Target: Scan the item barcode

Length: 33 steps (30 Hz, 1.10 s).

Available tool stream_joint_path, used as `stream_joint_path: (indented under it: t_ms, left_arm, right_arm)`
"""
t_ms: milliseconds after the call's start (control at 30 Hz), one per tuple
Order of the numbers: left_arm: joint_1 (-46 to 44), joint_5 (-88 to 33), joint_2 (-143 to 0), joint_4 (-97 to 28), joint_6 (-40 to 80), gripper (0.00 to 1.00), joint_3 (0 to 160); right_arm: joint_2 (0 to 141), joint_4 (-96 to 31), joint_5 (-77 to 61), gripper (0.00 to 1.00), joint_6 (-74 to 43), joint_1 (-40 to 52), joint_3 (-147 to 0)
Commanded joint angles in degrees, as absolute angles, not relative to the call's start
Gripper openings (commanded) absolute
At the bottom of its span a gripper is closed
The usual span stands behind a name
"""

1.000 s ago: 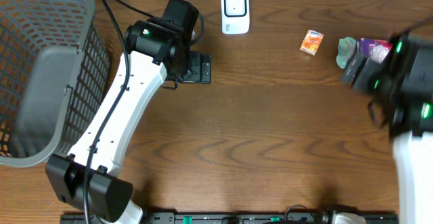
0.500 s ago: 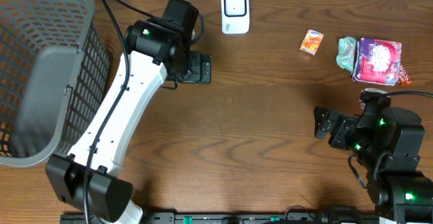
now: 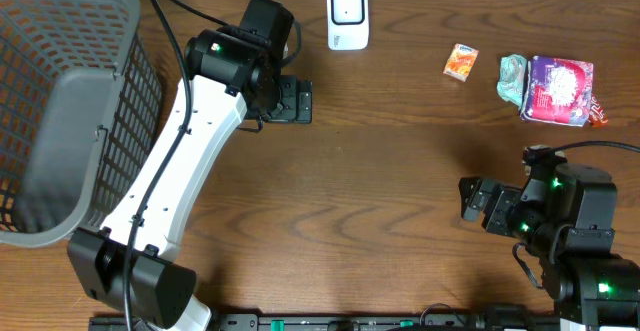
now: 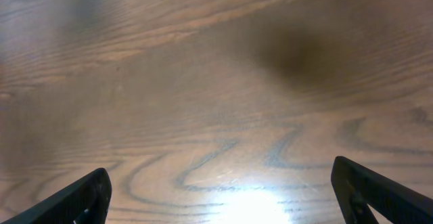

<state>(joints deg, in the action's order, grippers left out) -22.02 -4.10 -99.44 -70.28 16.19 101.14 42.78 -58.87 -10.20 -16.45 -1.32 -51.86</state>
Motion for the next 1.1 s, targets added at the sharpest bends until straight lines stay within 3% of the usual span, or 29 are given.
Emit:
stream_joint_path:
  t_ms: [0,333,767,1067]
  left_arm:
    - [-21.9,-3.4,-99.7,-70.4,15.3,0.98,101.0]
    - [-21.9,-3.4,-99.7,-70.4,15.3,0.98,101.0]
    - [-21.9,-3.4,-99.7,-70.4,15.3,0.98,101.0]
    - [-21.9,-3.4,-99.7,-70.4,15.3,0.98,101.0]
  right_arm:
    - [42.7,-57.9,-9.4,0.99,-13.9,-0.9,-51.6]
    - [36.3,-51.0,-11.5,0.99,-7.1,-0.8,-48.2]
    - [12.3,-28.8,-12.4,0.99,-4.1,2.3,-26.8]
    - [2.9,-17.1,-10.8,0.99,-4.0,2.2,-16.3]
